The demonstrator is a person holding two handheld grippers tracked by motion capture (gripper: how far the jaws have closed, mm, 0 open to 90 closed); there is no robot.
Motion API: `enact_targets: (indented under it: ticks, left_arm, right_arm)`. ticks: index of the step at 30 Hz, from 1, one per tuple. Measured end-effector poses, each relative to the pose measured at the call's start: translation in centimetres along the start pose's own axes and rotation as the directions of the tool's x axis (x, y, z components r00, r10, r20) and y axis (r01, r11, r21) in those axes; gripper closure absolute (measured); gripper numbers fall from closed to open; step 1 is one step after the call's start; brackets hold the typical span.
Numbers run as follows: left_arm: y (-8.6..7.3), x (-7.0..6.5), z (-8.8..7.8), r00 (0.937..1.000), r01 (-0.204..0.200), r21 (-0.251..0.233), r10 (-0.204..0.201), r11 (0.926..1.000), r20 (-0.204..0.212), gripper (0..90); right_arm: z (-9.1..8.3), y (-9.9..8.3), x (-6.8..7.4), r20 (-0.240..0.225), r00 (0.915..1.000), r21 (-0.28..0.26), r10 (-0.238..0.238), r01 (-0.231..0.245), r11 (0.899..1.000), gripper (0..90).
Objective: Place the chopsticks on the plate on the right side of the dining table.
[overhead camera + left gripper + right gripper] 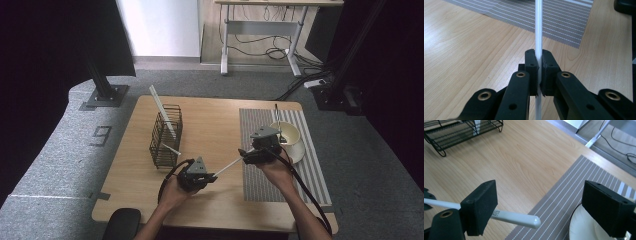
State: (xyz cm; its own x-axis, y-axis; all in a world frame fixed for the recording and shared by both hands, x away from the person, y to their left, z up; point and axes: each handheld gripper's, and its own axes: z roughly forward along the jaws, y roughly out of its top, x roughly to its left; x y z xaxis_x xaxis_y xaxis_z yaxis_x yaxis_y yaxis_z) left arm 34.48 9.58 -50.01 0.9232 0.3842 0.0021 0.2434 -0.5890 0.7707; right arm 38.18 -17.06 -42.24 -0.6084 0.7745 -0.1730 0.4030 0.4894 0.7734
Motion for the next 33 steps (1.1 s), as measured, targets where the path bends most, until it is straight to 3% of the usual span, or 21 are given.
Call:
enact_targets:
  ticks: [6,11,19,20,24,30,32,33]
  left_arm:
    - [0.0,0.0,0.1,0.9998,-0.019,0.046,0.019,0.9988,-0.005,85.6]
    - [0.3,-0.3,0.3,0.9993,-0.038,0.085,0.038,0.9957,-0.001,85.7]
    - [0.5,-0.4,0.3,0.9970,-0.077,0.155,0.075,0.9850,0.015,85.7]
    - [0.5,-0.4,0.3,0.9962,-0.087,0.165,0.084,0.9824,0.020,85.7]
    - [0.5,-0.5,0.3,0.9950,-0.099,0.186,0.094,0.9775,0.034,85.7]
    - [0.6,-0.7,0.3,0.9934,-0.112,0.210,0.104,0.9714,0.050,85.7]
    - [0.6,-0.8,0.3,0.9920,-0.122,0.216,0.112,0.9687,0.058,85.7]
    - [0.6,-0.9,0.4,0.9902,-0.133,0.220,0.121,0.9664,0.071,85.7]
  right_arm:
    - [1.5,-1.8,-0.4,-0.007,0.9996,0.040,0.029,-0.029,0.999,13.1]
    - [1.8,-2.2,-0.5,-0.022,0.9990,0.055,0.038,-0.036,0.998,13.1]
    - [0.1,-2.0,-0.6,-0.062,0.9978,0.025,0.024,-0.022,0.999,12.9]
    - [-0.4,-2.1,-0.5,-0.082,0.9965,0.034,0.015,-0.012,0.999,12.9]
    - [-0.8,-2.7,-0.5,-0.091,0.9959,0.070,-0.004,0.010,0.997,12.8]
    - [-1.2,-4.0,-0.4,-0.127,0.9918,0.101,-0.005,0.018,0.995,12.5]
    - [-1.4,-4.5,-0.2,-0.150,0.9886,0.130,-0.005,0.025,0.991,11.4]
    - [-1.5,-5.0,0.2,-0.189,0.9819,0.149,-0.003,0.032,0.988,9.2]
